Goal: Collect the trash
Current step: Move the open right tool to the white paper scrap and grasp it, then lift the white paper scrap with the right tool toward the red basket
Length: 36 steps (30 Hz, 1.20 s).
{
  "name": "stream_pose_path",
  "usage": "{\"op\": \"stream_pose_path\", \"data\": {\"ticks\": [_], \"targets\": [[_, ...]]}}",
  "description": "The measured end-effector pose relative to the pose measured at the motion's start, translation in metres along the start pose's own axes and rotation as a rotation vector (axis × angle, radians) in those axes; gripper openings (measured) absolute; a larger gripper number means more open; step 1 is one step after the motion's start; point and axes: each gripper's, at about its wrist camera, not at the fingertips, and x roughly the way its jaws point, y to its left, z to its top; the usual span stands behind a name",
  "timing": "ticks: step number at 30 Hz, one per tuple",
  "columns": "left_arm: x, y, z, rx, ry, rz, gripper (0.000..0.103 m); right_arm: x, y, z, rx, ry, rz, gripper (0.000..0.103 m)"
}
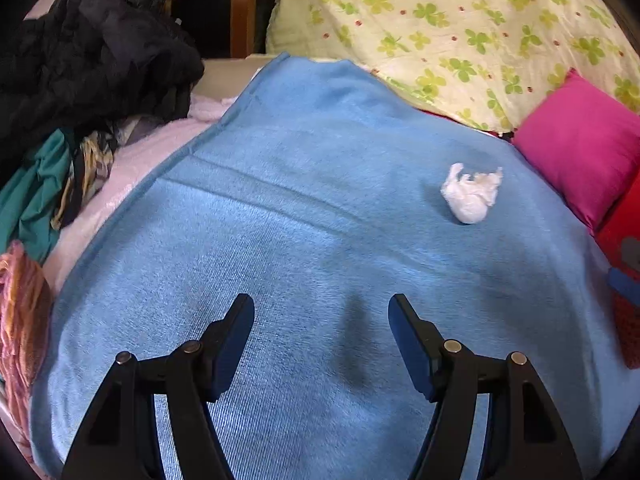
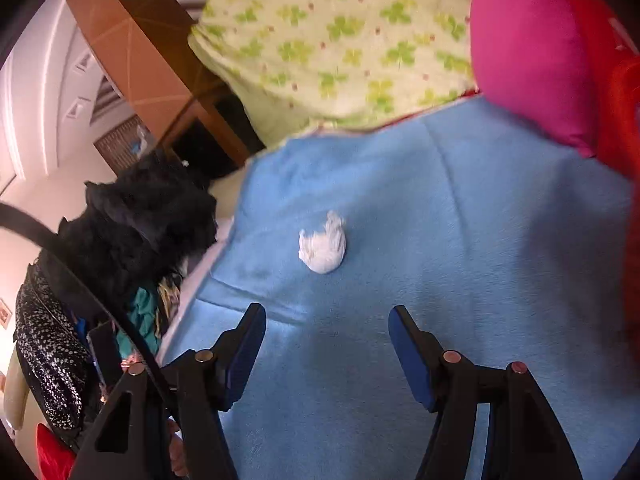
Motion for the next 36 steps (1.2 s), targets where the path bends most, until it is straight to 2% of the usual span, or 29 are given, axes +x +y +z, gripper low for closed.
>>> {"op": "stream_pose_path", "data": {"ticks": [5,8,13,16,20,23,26,28,30,33,36], "targets": [[0.006,0.002,0.019,-0.01,-0.018,-0.004,0.07,0.052,-0.004,0.019,0.036,0.061,-0.019,0.068],[0.01,0.006,0.024,-0.024,-0.001,0.0,0.07,0.088,-0.003,0.035,0.075,0.09,-0.035,0.066],[0.013,0.012,0.03,-0.027,0.015,0.007,0.07,0.134,0.0,0.056,0.128,0.092,-0.077,0.066],[0.012,0.016,0.038,-0.029,0.006,0.013,0.07,0.154,0.001,0.06,0.155,0.107,-0.1,0.062],[0.006,0.019,0.046,-0.028,-0.019,0.018,0.07,0.172,0.003,0.058,0.15,0.139,-0.136,0.052],[0.0,0.021,0.043,-0.055,-0.023,-0.015,0.07,0.183,0.006,0.05,0.128,0.171,-0.16,0.042],[-0.004,0.017,0.035,-0.029,-0.017,-0.012,0.07,0.185,0.019,0.044,0.04,0.174,-0.185,0.034],[-0.007,0.016,0.031,-0.015,-0.014,-0.001,0.07,0.184,0.026,0.039,-0.005,0.174,-0.21,0.033],[-0.013,0.014,0.03,0.003,-0.036,-0.011,0.07,0.183,0.032,0.036,-0.038,0.173,-0.223,0.033],[-0.019,0.008,0.029,0.054,-0.071,0.013,0.07,0.182,0.035,0.035,-0.055,0.183,-0.244,0.032],[-0.026,0.005,0.028,0.06,-0.08,-0.022,0.07,0.18,0.039,0.035,-0.066,0.198,-0.262,0.031]]}}
